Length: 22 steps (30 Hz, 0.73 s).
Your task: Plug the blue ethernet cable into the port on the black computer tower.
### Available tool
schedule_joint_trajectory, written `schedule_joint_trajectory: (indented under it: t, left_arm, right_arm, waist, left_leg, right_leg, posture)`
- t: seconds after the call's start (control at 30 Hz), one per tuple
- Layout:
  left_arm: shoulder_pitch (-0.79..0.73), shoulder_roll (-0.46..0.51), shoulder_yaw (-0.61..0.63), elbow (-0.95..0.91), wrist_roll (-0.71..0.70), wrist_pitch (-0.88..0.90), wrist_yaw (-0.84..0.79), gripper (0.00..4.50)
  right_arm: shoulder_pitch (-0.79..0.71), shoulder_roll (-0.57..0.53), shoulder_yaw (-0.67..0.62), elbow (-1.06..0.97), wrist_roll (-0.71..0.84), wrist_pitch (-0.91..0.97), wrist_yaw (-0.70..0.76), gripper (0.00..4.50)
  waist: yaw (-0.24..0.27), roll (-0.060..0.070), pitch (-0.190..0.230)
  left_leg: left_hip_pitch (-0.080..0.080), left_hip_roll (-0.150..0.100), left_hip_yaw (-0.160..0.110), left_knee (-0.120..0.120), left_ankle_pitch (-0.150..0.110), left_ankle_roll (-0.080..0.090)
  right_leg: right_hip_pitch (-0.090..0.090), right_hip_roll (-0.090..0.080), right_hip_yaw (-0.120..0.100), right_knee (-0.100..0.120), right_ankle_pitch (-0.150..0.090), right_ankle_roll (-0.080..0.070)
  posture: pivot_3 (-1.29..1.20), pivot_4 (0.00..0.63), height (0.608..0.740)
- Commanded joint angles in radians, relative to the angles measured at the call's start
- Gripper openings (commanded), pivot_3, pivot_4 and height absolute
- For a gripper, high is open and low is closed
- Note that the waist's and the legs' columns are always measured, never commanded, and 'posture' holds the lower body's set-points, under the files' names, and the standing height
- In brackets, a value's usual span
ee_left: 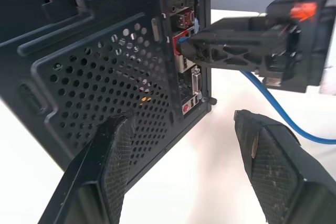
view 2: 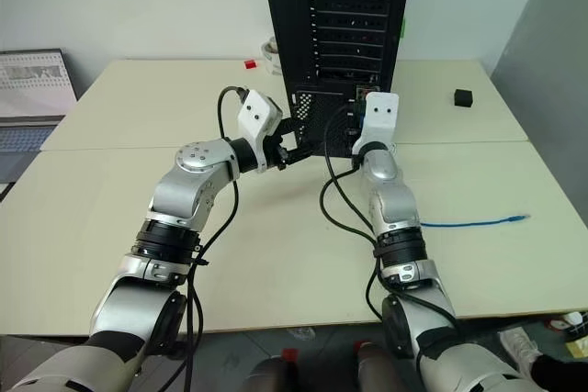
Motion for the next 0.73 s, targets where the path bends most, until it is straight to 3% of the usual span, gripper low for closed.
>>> schedule_joint_trajectory:
  t: [0.03,0.23,0.47,0.73]
  left_arm:
    - [-0.018,0.006,0.032,-0.007,-0.008,-0.001,0.003,3.17]
    - [-0.018,0.04,0.016,0.002,0.029,-0.005,-0.013,3.17]
    - [-0.044,0.086,0.047,0.043,0.016,-0.006,-0.056,3.17]
    - [-0.043,0.121,0.052,0.042,-0.003,0.007,-0.132,3.17]
  right_arm:
    - [0.052,-0.027,0.025,-0.179,0.018,0.076,0.051,3.2]
    - [0.152,-0.115,0.072,-0.432,0.047,0.238,0.165,4.49]
    - [0.232,-0.331,0.041,-0.642,0.155,0.403,0.385,4.49]
    - [0.23,-0.528,0.029,-0.646,0.236,0.438,0.578,4.49]
  waist:
    - [0.001,0.0,0.0]
    - [0.003,0.0,0.0]
    - [0.004,0.0,0.0]
    - [0.004,0.0,0.0]
  left_leg:
    - [0.0,0.0,0.0,0.0,0.0,0.0]
    - [-0.001,0.0,0.0,0.0,0.0,0.0]
    - [-0.001,0.0,-0.001,0.0,0.0,0.0]
    - [-0.001,0.0,-0.001,0.0,0.0,0.0]
  right_leg:
    - [0.0,0.0,0.0,0.0,0.0,0.0]
    - [0.0,0.0,0.0,-0.001,0.0,0.0]
    - [0.001,0.0,-0.001,-0.002,0.0,0.0]
    - [0.001,0.001,-0.001,-0.004,0.0,0.0]
  posture:
    - [0.0,0.15,0.74]
    - [0.0,0.15,0.74]
    - [0.0,0.15,0.74]
    - [0.0,0.15,0.74]
